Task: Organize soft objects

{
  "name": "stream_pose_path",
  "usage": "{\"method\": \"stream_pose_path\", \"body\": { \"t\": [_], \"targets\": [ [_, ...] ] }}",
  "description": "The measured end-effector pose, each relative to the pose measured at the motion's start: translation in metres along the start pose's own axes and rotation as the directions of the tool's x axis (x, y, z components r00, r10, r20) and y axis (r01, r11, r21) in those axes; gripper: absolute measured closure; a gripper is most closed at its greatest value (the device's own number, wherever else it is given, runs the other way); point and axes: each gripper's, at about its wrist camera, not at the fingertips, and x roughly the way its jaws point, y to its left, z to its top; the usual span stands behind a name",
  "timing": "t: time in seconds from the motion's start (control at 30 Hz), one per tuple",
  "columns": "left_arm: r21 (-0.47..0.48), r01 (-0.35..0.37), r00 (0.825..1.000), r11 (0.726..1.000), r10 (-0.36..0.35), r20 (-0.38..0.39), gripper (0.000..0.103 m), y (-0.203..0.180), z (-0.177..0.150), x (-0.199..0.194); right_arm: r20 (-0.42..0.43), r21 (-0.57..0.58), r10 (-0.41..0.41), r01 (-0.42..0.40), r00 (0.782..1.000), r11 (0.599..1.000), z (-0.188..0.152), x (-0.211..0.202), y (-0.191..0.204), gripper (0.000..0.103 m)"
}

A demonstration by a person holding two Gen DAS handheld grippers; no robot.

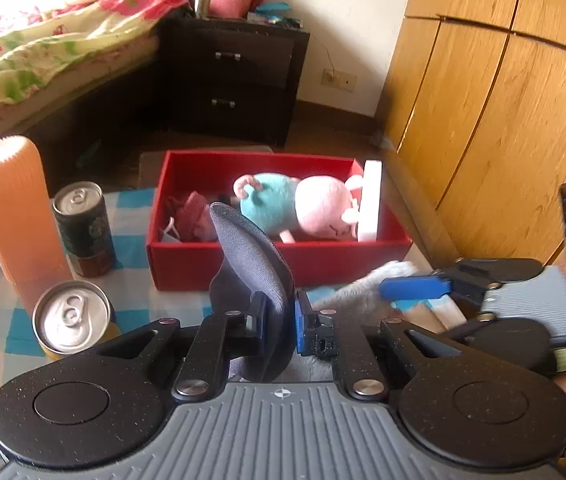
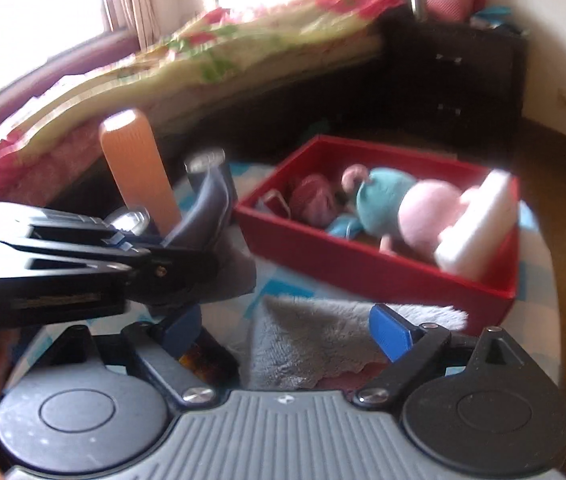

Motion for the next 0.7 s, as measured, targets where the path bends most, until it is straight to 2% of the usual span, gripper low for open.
{"method": "stream_pose_path", "body": {
  "t": [0.07,0.13,0.37,0.43,0.47,0.5,0.53,0.6,0.7],
  "targets": [
    [0.003,0.004,1.0,1.0,-0.004,-0.003,0.092,0.001,0.001,0.001,-0.052,-0.006,-0.059,0.059,0.997,0.998,-0.002,0.009,-0.002,0.089],
    [0.0,0.003,1.0,1.0,-0.003,0.005,0.092,0.002,0.001,-0.001,-0.07,0.034,-0.068,0.071,0.995,0.997,-0.005,0.01,-0.009,0.103],
    [-0.002,0.002,1.0,1.0,-0.002,0.017,0.091,0.0,0.002,-0.003,0.034,0.084,-0.038,0.036,0.999,0.996,0.007,-0.023,-0.016,0.103],
    [0.0,-0.001,1.0,1.0,0.001,0.019,0.091,0.001,0.002,-0.003,0.071,0.08,0.016,-0.021,0.997,0.997,0.012,-0.028,-0.017,0.103],
    [-0.003,-0.002,1.0,1.0,0.002,0.018,0.096,0.001,0.002,-0.003,0.027,0.083,0.054,-0.056,0.998,0.995,0.014,-0.022,-0.019,0.064],
    [-0.006,-0.017,1.0,1.0,0.017,0.019,0.088,0.003,0.003,-0.004,-0.02,0.072,0.08,-0.079,0.997,0.994,0.016,-0.013,-0.021,0.033],
    [-0.005,-0.014,1.0,1.0,0.014,0.022,0.088,0.004,0.003,-0.004,-0.07,0.024,0.094,-0.093,0.993,0.995,0.016,-0.001,-0.021,0.018],
    [-0.011,-0.004,1.0,1.0,0.005,0.017,0.088,0.008,0.002,-0.005,-0.126,-0.026,0.07,-0.074,0.99,0.997,0.013,0.016,-0.023,0.018],
    [0.006,-0.008,1.0,1.0,0.008,0.002,0.088,0.007,0.001,-0.001,-0.168,-0.03,0.084,-0.09,0.982,0.995,0.006,0.037,-0.029,0.019]
  ]
}}
